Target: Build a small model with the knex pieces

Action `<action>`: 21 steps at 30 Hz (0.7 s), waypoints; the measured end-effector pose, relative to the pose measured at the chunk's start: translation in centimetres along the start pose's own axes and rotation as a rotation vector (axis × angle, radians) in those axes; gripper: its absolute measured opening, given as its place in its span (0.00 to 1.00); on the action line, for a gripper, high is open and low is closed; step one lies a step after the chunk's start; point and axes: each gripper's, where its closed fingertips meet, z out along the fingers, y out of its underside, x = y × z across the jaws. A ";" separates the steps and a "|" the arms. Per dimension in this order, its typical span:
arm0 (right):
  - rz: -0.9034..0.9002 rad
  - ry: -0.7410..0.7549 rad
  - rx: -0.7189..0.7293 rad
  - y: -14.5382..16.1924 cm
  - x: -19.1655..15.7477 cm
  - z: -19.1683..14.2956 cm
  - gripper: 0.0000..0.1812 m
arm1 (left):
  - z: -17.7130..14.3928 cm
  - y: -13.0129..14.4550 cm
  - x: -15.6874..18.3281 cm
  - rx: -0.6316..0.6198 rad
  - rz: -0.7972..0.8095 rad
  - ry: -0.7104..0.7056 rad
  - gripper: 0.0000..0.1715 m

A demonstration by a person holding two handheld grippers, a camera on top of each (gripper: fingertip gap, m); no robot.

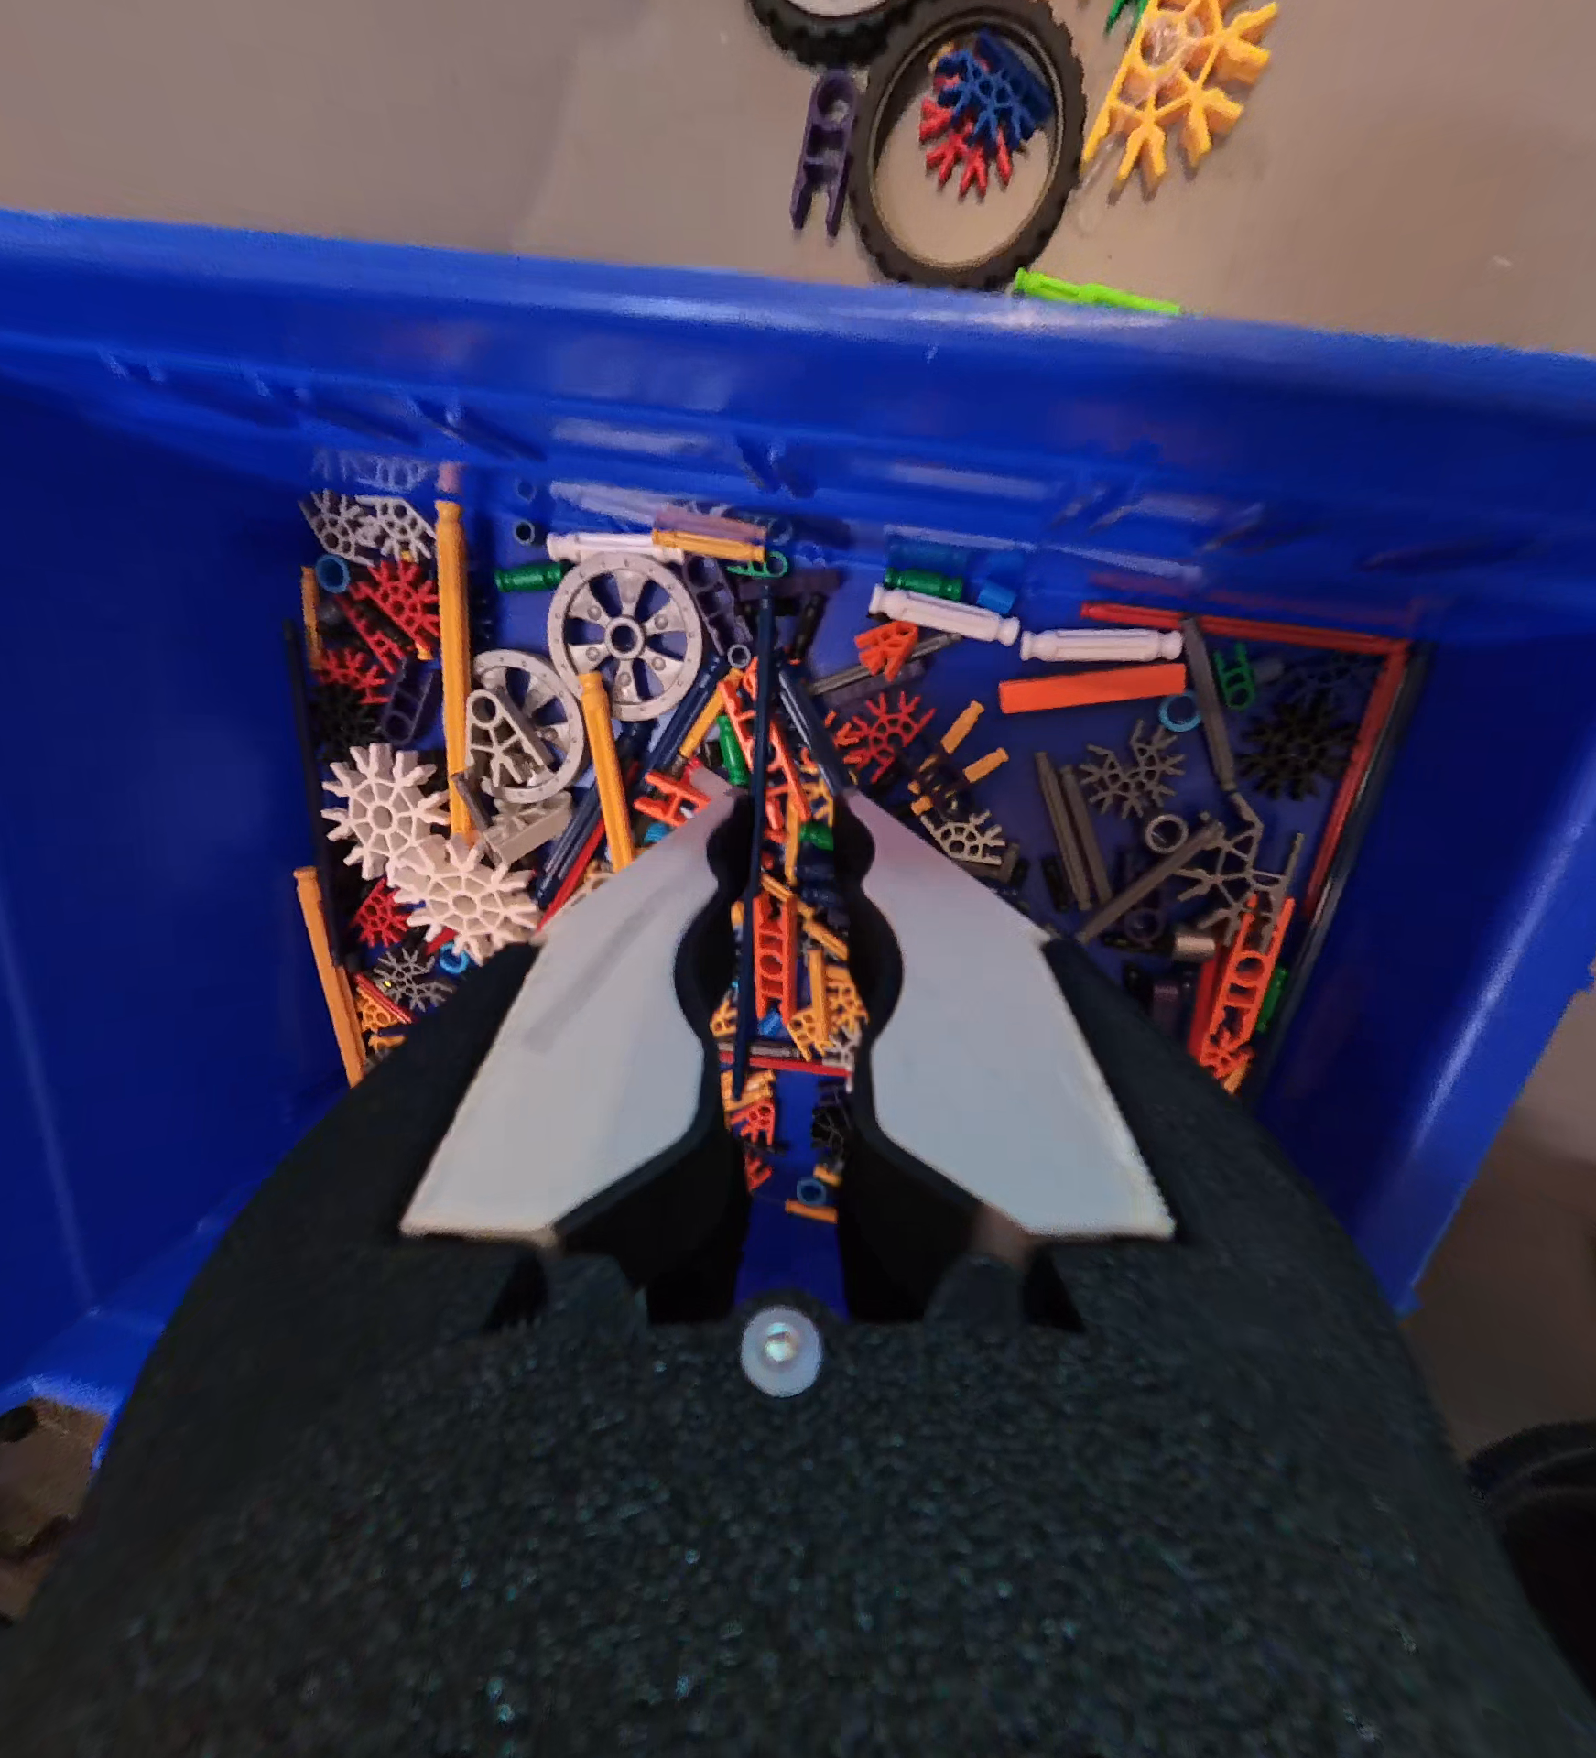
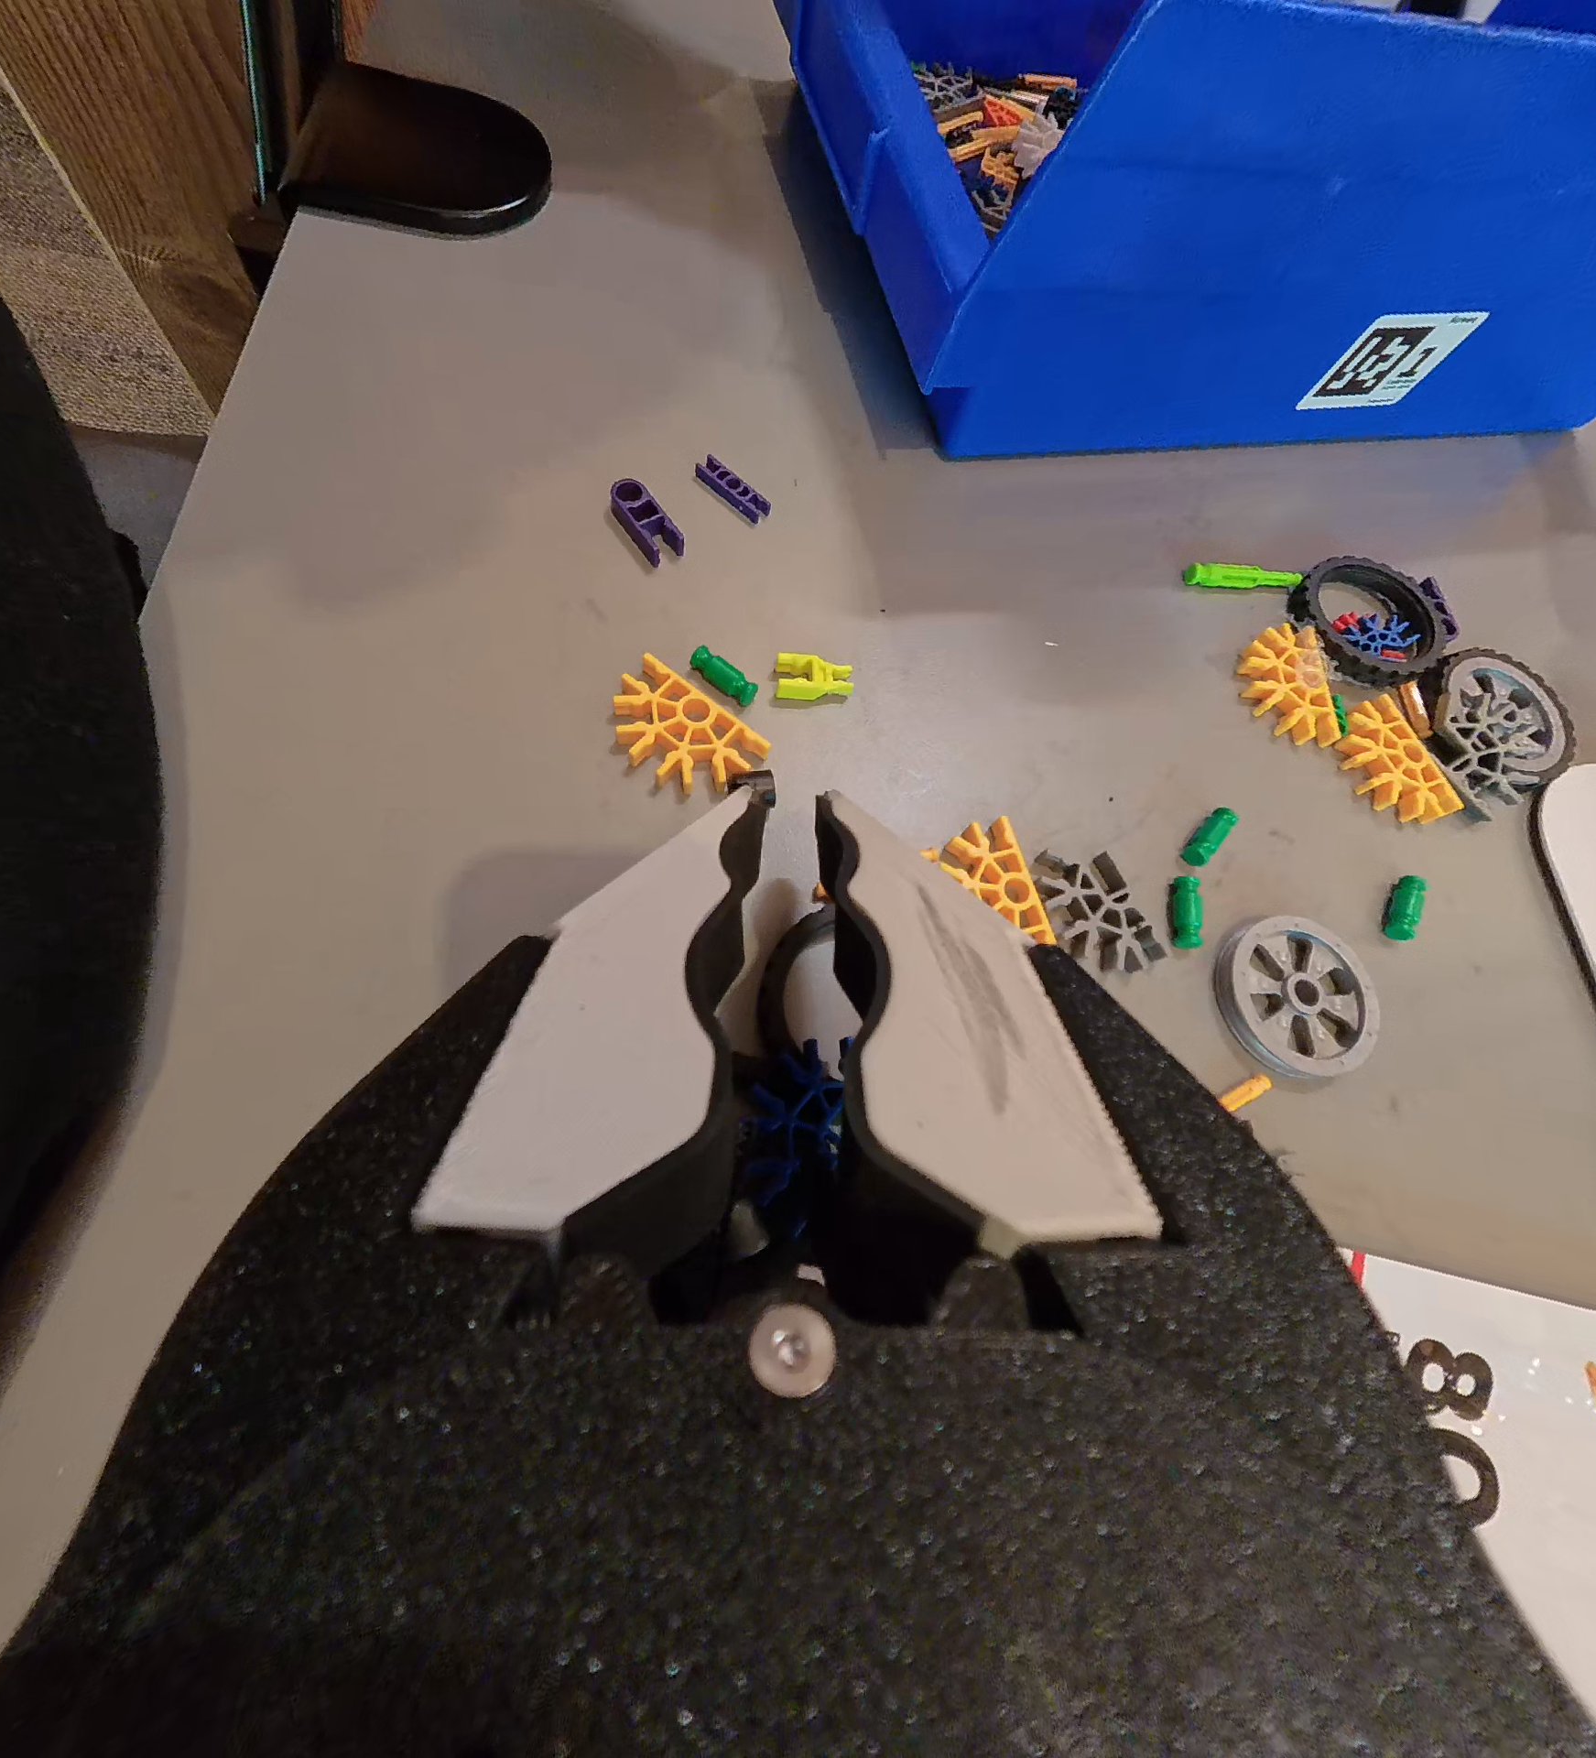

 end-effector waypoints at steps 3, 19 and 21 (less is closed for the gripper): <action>-0.001 -0.001 -0.001 0.0 0.0 0.0 0.05 | 0.0 1.0 0.6 -0.046 0.003 0.036 0.09; -0.002 -0.001 -0.004 0.1 0.0 0.0 0.05 | 2.2 3.1 2.2 -0.155 0.100 0.004 0.22; -0.004 -0.001 -0.003 0.0 -0.1 0.0 0.05 | 2.3 2.8 1.7 -0.138 0.093 -0.014 0.16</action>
